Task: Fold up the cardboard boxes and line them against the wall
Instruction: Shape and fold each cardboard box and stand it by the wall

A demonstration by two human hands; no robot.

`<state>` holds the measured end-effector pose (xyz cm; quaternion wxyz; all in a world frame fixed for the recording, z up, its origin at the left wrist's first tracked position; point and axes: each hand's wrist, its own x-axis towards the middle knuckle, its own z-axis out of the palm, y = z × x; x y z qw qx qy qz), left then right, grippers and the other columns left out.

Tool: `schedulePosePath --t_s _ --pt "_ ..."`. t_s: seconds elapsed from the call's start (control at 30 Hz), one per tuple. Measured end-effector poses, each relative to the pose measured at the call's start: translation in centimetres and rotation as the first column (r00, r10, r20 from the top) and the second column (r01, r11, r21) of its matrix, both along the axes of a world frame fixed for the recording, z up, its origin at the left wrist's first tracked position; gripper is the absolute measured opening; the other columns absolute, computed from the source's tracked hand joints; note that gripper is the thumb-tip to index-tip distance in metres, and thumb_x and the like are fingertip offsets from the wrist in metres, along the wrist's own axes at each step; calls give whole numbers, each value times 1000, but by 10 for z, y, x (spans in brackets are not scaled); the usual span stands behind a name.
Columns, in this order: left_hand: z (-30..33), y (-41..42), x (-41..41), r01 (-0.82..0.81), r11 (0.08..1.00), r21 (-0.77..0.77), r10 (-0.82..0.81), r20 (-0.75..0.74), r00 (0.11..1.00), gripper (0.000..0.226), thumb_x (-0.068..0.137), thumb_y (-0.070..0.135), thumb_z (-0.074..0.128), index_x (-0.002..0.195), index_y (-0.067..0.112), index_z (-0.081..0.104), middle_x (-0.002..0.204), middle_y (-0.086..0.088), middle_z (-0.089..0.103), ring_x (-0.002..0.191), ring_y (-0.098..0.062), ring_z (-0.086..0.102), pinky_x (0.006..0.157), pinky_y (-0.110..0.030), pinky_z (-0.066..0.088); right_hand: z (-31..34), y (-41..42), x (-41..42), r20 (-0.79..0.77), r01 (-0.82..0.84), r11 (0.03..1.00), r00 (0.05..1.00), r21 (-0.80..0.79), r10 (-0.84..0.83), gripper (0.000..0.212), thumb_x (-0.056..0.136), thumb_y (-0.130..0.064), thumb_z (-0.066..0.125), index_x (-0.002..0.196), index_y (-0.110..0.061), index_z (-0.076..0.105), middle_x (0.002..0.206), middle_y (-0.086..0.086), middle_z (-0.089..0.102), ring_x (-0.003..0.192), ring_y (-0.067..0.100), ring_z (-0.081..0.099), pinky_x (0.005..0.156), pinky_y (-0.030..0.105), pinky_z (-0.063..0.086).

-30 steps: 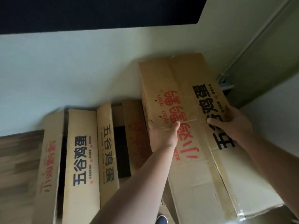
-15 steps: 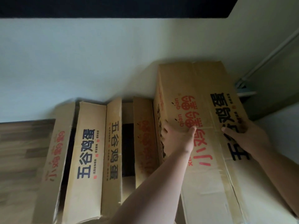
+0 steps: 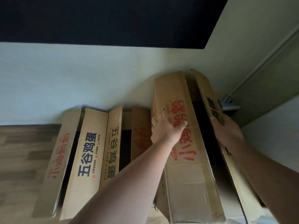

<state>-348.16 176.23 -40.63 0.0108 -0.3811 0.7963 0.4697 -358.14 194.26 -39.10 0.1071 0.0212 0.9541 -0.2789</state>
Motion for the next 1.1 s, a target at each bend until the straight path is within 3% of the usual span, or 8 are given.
schedulePosePath --t_s 0.17,0.3,0.43,0.6,0.7,0.93,1.1 --pt "47 -18 43 -9 997 -72 11 28 1000 112 69 86 62 157 41 8 166 -10 23 140 -37 45 92 -57 55 61 -39 32 -33 -124 992 992 36 125 65 97 -65 38 150 -29 41 147 9 50 127 34 52 99 46 47" --pt "95 -62 106 -66 985 -158 66 -9 998 105 79 78 61 160 34 12 166 -9 24 145 -34 39 106 -53 47 105 -101 81 -12 -268 963 963 15 268 70 89 -74 32 146 -35 42 131 8 59 102 29 61 82 43 54" --pt "141 -128 191 -187 959 -213 178 -58 982 99 81 78 57 160 34 14 162 -8 31 140 -33 45 103 -50 50 144 -192 156 -11 -431 902 902 -12 431 70 93 -66 41 154 -32 33 151 11 45 133 36 47 103 47 45" --pt "185 -231 343 -382 886 -262 377 -70 924 96 84 79 50 160 33 15 162 -5 33 137 -31 49 100 -51 52 187 -325 297 -50 -660 748 751 -64 658 66 97 -65 40 154 -32 32 154 5 43 127 31 53 95 43 48" --pt "209 -290 462 -523 809 -269 515 -107 851 94 87 75 51 160 27 18 161 -4 34 139 -27 48 105 -48 48 208 -402 404 -67 -773 631 635 -73 770 67 97 -65 40 155 -32 31 155 2 41 133 26 48 99 43 44" --pt "261 -399 774 -739 554 -382 742 -176 647 86 90 66 55 159 23 28 158 -6 40 140 -30 46 109 -45 42 251 -559 693 -110 -942 317 329 -113 938 66 97 -62 43 154 -29 34 147 6 47 128 26 51 99 41 44" --pt "287 -454 958 -808 400 -433 839 -180 513 81 94 64 52 157 18 33 154 -12 46 140 -32 45 110 -43 40 285 -645 872 -170 -986 77 102 -150 980 63 99 -58 46 152 -25 38 144 11 51 130 30 50 102 40 44"
